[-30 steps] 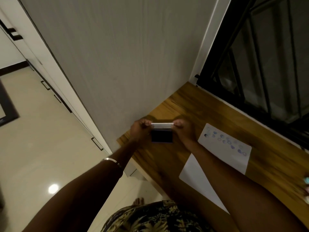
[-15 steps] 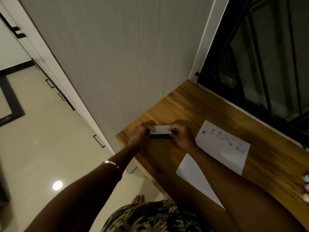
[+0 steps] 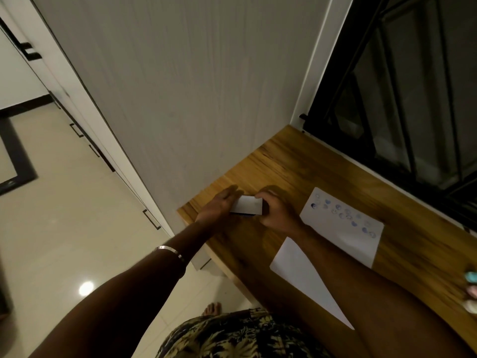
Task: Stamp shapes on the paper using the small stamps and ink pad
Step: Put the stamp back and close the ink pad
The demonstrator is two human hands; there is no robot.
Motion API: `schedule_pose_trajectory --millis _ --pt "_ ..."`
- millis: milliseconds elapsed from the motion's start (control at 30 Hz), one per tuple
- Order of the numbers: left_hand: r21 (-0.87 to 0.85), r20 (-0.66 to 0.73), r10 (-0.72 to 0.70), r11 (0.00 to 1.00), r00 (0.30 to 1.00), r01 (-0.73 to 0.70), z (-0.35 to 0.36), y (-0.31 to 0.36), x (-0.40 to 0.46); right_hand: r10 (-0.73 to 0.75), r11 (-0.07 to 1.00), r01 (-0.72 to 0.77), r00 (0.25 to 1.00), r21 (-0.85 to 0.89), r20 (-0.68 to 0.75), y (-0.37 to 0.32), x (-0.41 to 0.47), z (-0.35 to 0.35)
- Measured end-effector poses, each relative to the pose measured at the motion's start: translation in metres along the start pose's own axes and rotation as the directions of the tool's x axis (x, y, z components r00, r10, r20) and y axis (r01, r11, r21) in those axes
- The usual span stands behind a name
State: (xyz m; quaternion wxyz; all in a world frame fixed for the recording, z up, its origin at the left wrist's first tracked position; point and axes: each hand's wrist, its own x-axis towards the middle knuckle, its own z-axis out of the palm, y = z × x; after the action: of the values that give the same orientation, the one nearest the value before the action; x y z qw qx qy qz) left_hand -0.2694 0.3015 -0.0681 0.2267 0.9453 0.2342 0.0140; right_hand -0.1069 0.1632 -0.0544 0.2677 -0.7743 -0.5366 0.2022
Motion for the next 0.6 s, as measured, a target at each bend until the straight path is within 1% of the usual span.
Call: schedule_pose_trajectory --millis 100,200,367,433,600 --pt "-0.014 0.066 -0.007 1.0 0.998 0.008 -0.005 0.002 0.007 0.06 0.998 -0.06 0.997 -0.009 0.057 -0.003 0.003 0.001" --pt "0.016 0.075 0.002 1.0 0.997 -0.003 -0.008 0.003 0.011 0.094 0.994 -0.09 0.993 -0.066 0.065 -0.001 0.003 0.003" --pt "0.028 0.079 -0.045 0.999 0.996 0.043 -0.006 0.001 0.016 0.147 0.984 -0.138 0.986 -0.111 0.081 0.0 0.006 0.004" --pt "0.027 0.091 -0.063 0.998 0.994 0.061 -0.006 0.001 0.017 0.159 0.978 -0.142 0.982 -0.154 0.099 -0.002 0.008 0.004" --pt "0.077 0.111 -0.112 0.992 0.988 0.103 -0.006 0.002 0.02 0.125 0.976 -0.099 0.984 -0.195 0.126 -0.002 0.017 0.001"
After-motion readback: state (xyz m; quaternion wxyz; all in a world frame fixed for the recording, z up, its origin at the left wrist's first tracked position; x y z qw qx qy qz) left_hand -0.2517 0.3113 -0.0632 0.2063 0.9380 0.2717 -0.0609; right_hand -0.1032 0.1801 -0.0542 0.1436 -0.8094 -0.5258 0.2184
